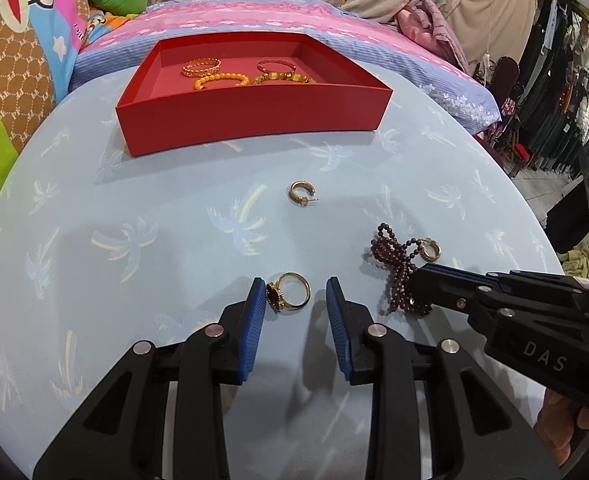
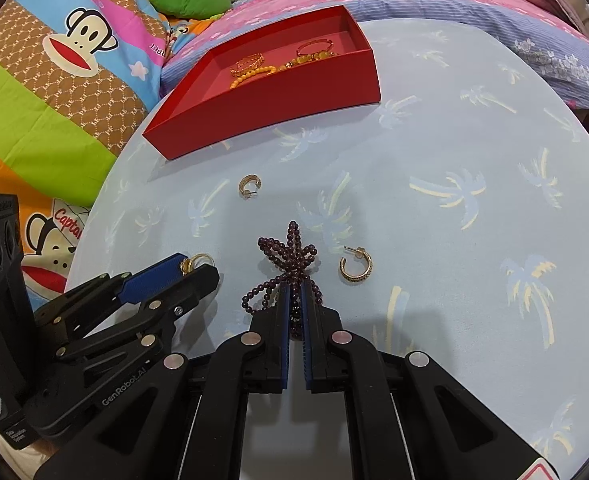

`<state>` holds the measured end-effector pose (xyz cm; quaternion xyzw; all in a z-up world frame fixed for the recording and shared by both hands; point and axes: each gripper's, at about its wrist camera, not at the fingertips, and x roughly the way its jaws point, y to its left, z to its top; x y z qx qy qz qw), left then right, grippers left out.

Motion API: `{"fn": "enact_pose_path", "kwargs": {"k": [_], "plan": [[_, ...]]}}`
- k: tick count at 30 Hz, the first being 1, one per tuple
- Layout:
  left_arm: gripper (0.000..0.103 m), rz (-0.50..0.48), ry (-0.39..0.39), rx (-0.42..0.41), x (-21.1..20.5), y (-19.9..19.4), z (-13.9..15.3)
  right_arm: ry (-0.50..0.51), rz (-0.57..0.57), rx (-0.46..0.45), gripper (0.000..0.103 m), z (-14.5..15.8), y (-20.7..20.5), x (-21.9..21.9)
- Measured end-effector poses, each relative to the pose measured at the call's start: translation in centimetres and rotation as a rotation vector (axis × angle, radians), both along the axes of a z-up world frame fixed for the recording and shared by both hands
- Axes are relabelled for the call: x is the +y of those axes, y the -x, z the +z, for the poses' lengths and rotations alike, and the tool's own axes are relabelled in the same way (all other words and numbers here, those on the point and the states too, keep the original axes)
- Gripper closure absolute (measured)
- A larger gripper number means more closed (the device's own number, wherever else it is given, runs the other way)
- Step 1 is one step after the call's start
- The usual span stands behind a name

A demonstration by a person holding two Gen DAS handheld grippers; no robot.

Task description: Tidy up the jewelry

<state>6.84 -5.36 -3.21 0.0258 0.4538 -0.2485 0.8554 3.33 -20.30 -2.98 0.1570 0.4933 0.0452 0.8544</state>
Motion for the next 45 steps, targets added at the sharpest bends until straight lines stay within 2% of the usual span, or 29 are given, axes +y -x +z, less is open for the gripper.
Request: {"fn": "enact_pose_path", "kwargs": {"k": [5, 10, 15, 21, 23, 25, 27, 34, 37, 39, 45], "plan": [[0.073, 0.007, -0.007, 0.004, 0.1, 0.5, 0.0, -0.003, -0.001, 0.0, 0.098, 0.0, 0.0, 0.0], [0.088, 0.001, -0.007, 0.01, 0.0, 0.6, 0.0, -0.005, -0.001, -0.001, 0.098, -0.1, 0.1, 0.1], [0.093, -0.01, -0.007, 0.013, -0.3, 1.0, -0.1, -0.011, -0.003, -0.001, 0.097, -0.2, 0.2, 0.1], [0.092, 0.023, -0.021, -0.012, -0.2, 0.9, 0.4, -0.014, -0.004, -0.001, 0.097, -0.2, 0.2, 0.0], [0.088, 0.033, -0.023, -0.017, 0.0, 0.7, 0.6, -0.014, -0.004, -0.001, 0.097, -0.2, 0.2, 0.0], [0.077, 0.047, -0.021, -0.026, 0.2, 0.6, 0.8, -0.014, -0.004, -0.001, 0.098, -0.2, 0.2, 0.0], [0.074, 0.05, -0.025, -0.037, 0.3, 0.5, 0.9, -0.013, -0.003, -0.001, 0.097, -0.2, 0.2, 0.0], [0.076, -0.018, -0.025, -0.032, -0.7, 0.1, 0.1, -0.012, -0.001, 0.0, 0.097, -0.1, 0.1, 0.0], [0.088, -0.027, -0.023, -0.03, -0.8, 0.1, -0.1, -0.013, -0.001, 0.0, 0.097, -0.1, 0.1, 0.0], [0.091, -0.025, -0.013, -0.023, -0.8, 0.1, 0.0, -0.013, -0.001, 0.0, 0.097, -0.1, 0.1, 0.0], [0.091, -0.005, -0.005, -0.021, -0.6, 0.3, 0.2, -0.011, 0.0, -0.007, 0.097, 0.2, 0.1, 0.2]]}}
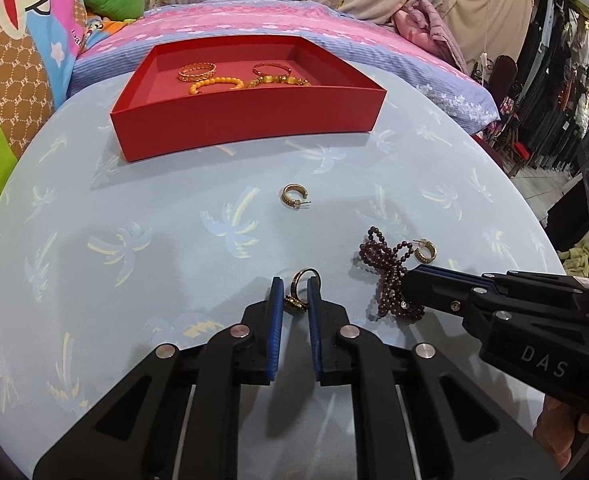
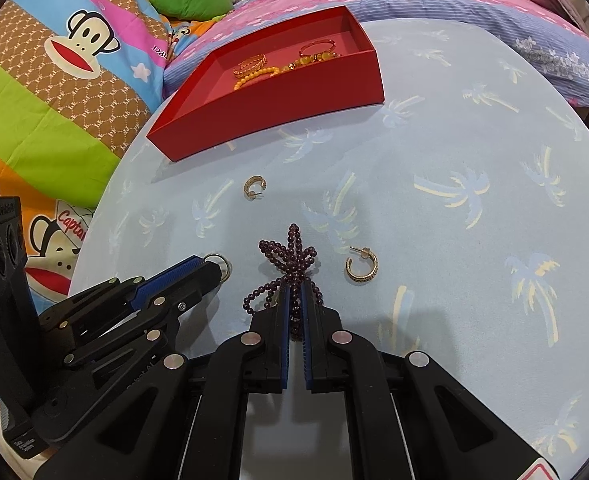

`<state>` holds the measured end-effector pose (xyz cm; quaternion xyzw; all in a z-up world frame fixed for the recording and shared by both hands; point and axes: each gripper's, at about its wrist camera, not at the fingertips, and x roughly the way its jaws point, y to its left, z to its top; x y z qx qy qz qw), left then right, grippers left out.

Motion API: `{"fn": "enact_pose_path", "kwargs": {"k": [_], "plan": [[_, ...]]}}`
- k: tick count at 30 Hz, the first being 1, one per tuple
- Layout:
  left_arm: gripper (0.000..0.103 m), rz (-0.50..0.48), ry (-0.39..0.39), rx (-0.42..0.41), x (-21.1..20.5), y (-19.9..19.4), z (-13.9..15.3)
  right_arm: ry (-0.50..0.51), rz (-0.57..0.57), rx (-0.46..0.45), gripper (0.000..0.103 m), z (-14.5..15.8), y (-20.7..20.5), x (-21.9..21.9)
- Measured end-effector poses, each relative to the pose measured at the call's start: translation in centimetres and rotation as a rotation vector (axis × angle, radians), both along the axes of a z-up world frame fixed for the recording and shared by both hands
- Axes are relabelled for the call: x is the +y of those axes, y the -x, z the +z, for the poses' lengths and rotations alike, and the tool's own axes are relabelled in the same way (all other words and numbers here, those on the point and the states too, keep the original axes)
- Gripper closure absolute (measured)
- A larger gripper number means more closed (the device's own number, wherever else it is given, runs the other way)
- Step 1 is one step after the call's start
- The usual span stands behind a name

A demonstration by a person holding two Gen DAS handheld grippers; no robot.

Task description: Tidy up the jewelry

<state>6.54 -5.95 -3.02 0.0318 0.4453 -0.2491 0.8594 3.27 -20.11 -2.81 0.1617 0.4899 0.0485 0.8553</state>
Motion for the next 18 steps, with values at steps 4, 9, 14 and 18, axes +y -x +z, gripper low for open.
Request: {"fn": "enact_pose_path", "kwargs": {"k": [4, 9, 14, 18], "plan": [[0.092, 0.016, 0.009, -0.005, 0.3, 0.0, 0.5, -0.002, 0.001, -0.012, 0.097, 0.5, 0.1, -0.1], [0.092, 0.029, 0.032, -0.008, 0.5, -0.3, 1.7, -0.001, 0.003, -0.044, 0.098, 1.8, -0.1, 0.0], [0.092, 0.038, 0.046, -0.012, 0.6, -1.0, 3.0, 0.001, 0.003, -0.084, 0.098, 3.4, -0.7, -0.2], [0.092, 0.045, 0.062, -0.017, 0.6, -2.0, 4.2, 0.002, 0.009, -0.116, 0.098, 4.8, -1.5, -0.2]]}}
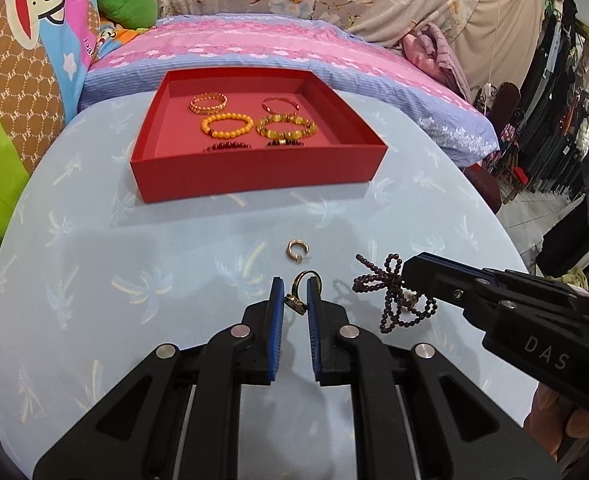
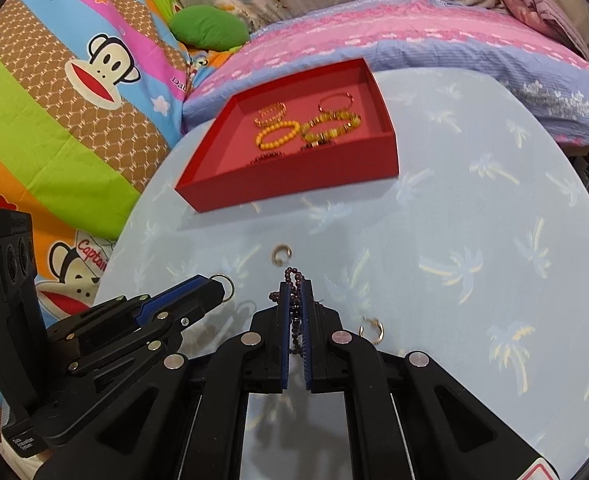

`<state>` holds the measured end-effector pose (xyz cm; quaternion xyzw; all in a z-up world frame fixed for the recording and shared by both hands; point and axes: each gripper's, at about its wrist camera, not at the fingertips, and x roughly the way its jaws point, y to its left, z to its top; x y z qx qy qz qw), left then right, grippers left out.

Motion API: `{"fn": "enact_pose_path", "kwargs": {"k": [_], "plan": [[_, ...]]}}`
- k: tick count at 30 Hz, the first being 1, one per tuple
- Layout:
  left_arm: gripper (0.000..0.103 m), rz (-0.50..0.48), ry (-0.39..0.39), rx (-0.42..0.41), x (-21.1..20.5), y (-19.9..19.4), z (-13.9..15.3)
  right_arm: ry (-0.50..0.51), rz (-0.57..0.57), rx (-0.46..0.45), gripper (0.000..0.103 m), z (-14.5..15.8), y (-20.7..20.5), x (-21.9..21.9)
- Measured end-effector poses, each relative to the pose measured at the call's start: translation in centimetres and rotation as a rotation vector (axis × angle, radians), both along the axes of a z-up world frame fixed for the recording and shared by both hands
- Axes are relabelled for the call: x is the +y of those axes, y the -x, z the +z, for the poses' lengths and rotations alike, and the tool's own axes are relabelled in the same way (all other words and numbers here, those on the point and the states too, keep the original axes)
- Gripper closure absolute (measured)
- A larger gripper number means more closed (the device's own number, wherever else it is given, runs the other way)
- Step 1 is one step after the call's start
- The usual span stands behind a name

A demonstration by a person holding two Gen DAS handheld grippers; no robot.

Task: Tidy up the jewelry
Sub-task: 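Carry the ring and garnet strand into the red box and open both tools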

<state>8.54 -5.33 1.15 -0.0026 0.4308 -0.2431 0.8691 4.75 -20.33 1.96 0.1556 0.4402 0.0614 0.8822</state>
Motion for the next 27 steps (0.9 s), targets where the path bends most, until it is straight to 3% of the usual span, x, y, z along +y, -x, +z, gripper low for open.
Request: {"fn": "enact_pose_path", "kwargs": {"k": [7, 15, 27], "plan": [[0.092, 0.02, 0.014, -0.026, 0.0, -3.4, 2.2, 0.018, 0.007, -0.069, 0.098, 2.9, -3.2, -0.3], [0.092, 0.041, 0.001, -0.073, -0.5, -10.3, 4.3, 0.054, 0.019, -0.139, 0.098, 5.9, -11.0, -0.3], [0.092, 0.083, -0.037, -0.042, -1.6, -21.8, 2.6, 0.012, 0.019, -0.078, 0.098, 3.5, -23.6, -0.1]]}}
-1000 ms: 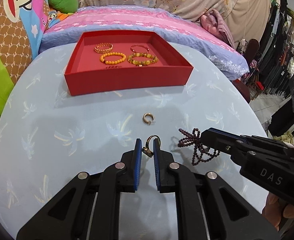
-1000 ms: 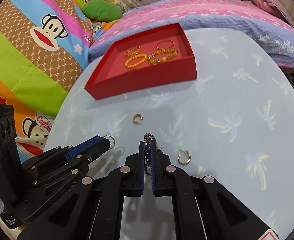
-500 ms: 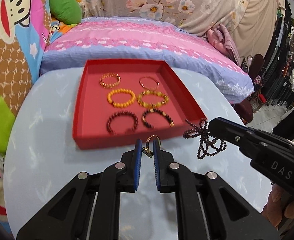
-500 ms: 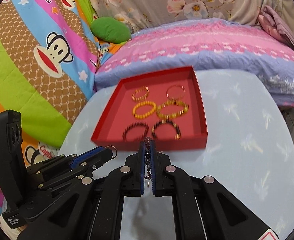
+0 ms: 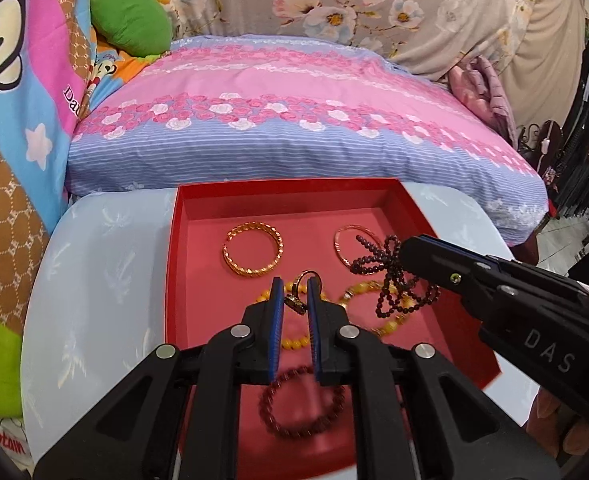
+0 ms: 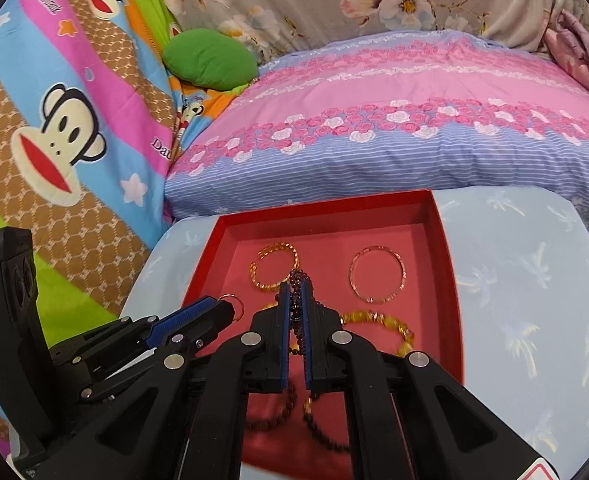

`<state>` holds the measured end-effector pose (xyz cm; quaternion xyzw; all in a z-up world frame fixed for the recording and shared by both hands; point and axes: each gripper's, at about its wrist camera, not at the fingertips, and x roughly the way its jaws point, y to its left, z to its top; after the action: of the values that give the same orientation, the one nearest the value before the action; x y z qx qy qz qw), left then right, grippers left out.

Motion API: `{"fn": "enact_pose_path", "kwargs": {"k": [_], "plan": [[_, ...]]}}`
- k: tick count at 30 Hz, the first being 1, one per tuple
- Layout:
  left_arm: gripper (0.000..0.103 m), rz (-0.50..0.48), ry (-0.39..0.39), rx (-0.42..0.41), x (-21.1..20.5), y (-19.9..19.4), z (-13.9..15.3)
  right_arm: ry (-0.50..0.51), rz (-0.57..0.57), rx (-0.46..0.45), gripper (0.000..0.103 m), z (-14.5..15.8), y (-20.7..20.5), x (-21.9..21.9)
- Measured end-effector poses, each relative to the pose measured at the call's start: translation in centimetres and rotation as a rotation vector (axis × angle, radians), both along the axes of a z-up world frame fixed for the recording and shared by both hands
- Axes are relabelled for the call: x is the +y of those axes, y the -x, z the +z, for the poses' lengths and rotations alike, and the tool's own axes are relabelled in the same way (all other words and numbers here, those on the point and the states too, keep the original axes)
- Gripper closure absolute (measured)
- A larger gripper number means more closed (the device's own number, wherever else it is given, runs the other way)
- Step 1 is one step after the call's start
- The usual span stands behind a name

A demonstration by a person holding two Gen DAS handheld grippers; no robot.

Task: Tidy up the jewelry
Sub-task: 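Carry the ring and garnet strand into the red box and open both tools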

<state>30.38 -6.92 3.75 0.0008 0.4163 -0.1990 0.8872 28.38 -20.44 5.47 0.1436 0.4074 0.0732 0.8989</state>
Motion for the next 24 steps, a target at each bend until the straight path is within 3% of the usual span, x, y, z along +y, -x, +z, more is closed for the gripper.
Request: {"fn": "enact_pose_path", "kwargs": {"k": [9, 24], "plan": [[0.092, 0.023, -0.043, 0.045, -0.5, -4.0, -2.3, 0.005, 0.002, 0.064, 0.097, -3.2, -4.9, 0.4], [0.091, 0.046, -0.076, 0.077, -1.0, -4.9, -3.7, 0.021, -0.001, 0.094, 0.096, -4.7, -5.5, 0.4]]}}
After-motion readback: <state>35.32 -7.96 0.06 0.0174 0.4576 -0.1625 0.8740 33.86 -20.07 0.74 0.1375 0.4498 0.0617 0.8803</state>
